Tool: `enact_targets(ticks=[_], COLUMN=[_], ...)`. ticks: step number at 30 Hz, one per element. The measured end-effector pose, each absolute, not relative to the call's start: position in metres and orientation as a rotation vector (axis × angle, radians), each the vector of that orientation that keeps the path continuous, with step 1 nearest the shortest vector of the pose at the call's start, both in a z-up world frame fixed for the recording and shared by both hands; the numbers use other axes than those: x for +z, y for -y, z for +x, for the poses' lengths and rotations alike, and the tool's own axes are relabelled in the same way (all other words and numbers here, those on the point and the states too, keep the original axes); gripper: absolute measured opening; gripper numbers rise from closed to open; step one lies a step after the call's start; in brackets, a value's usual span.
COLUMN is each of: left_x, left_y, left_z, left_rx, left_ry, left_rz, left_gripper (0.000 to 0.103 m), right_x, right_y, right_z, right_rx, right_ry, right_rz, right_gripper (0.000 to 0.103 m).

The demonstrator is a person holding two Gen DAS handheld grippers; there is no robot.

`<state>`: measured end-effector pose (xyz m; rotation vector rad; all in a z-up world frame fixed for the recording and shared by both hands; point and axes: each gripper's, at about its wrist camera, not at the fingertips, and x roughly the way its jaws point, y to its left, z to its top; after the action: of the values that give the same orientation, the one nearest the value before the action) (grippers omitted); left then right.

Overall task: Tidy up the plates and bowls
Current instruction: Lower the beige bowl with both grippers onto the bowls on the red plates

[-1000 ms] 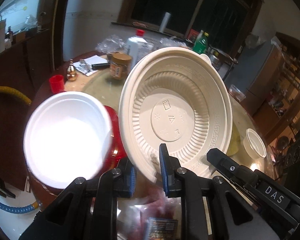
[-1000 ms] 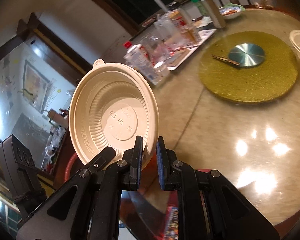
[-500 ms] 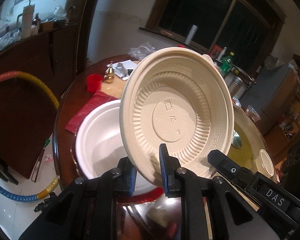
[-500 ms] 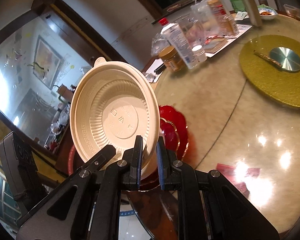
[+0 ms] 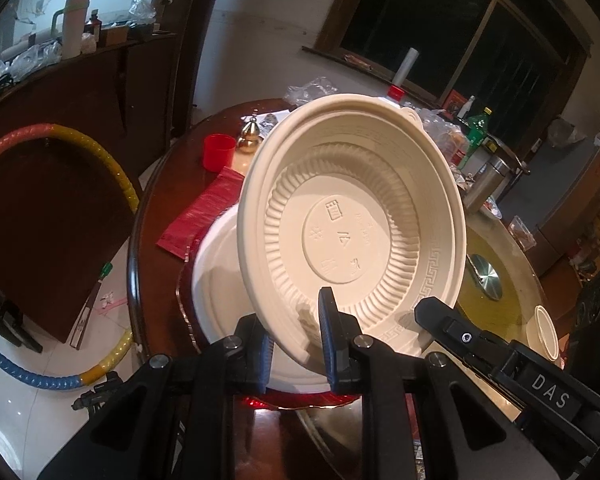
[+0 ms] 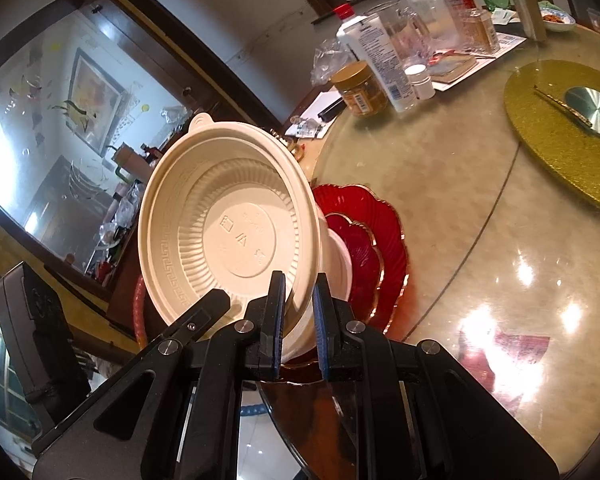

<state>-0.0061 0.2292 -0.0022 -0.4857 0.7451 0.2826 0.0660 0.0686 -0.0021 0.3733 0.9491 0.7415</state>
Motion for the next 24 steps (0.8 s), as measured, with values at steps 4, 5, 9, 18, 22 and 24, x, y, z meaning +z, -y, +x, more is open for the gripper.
enact_targets(ticks=[4,5,9,18,22,24], left_x=[-0.006,-0.007,-0.011,-0.016,-0.016,-0.016], left_y=[-0.233,-0.235,-0.237,-0.24,-0.241,-0.24], left_z=[-0.007,-0.007,-0.005,-0.004,-0.004,-0.004], left_rx=[0.297,0.298,0.297,0.298,0.297,0.299], left_ry=[-0.753,-0.756,-0.769,-0.782,-0.784,-0.785], left_rz=[-0.49,-0.494,-0.503,-0.51,-0.509,-0.507], left_gripper=[0.02,0.02,0.02,0.02,0.02,0.02], right_x=[-0.005,-0.006,-0.009,-0.011,-0.01,-0.01], right_y=[-0.075,-0.076,-0.078,-0.083,-0.083,-0.084], right_z=[0.067,0.067,0.068,0.069,0.07,0.069], right_rx=[0.749,0.748,0.741,0.736,0.738,0.738], right_ry=[-0.964,-0.967,-0.981,-0.994,-0.996,-1.0], right_rz=[0.359,0.357,0.344,0.326,0.321,0.319], right_gripper=[0.013,0.013,0.013,0.013,0.013,0.013])
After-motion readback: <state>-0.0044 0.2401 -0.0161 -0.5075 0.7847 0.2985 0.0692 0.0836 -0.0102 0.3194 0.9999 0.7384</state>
